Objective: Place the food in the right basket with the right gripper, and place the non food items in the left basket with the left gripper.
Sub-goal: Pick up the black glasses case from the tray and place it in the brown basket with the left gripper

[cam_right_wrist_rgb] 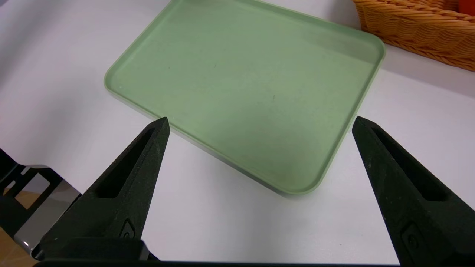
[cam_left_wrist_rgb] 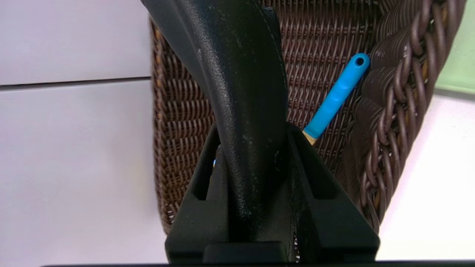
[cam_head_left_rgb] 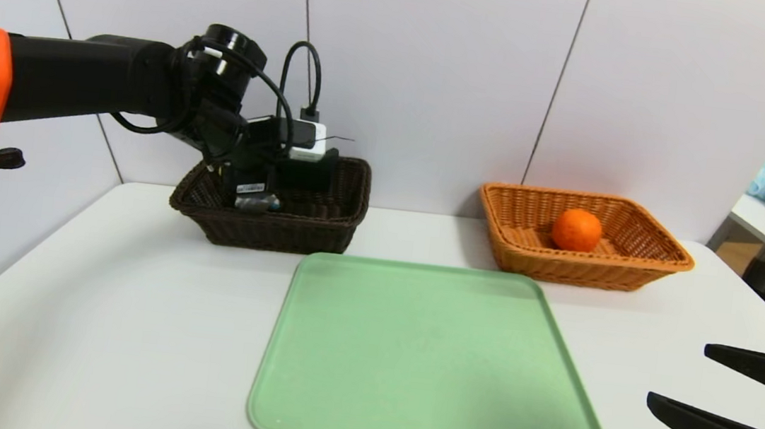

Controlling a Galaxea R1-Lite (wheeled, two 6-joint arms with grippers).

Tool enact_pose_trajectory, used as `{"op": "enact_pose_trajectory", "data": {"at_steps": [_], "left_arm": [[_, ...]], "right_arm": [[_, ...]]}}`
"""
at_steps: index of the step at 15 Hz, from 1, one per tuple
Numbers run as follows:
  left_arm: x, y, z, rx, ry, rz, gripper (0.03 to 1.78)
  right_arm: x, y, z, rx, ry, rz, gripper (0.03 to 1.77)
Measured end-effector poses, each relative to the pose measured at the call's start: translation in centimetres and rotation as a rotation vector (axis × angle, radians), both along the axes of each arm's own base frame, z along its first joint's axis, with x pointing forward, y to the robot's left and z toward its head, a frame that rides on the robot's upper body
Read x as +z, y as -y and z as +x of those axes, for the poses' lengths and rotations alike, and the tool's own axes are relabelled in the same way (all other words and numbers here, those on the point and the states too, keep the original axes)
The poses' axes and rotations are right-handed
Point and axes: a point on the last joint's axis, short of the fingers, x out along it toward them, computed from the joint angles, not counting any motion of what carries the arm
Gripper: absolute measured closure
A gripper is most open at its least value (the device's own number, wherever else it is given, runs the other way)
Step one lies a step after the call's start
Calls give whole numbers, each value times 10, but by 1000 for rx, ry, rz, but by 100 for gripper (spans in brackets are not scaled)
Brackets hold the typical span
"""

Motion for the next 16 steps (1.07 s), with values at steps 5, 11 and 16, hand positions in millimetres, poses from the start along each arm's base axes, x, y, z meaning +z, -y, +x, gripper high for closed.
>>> {"op": "enact_pose_trajectory", "data": {"at_steps": [5, 11, 16], "left_arm": [[-8, -4, 6, 14, -19, 3, 133], [-8, -6, 9, 25, 2, -5, 77], [-8, -5, 11, 24, 13, -9, 45]], "right_arm": [[-1, -2, 3, 2, -7, -6, 10], [-1, -1, 2, -3, -7, -5, 10], [1, 0, 1, -7, -1, -2, 10]]}}
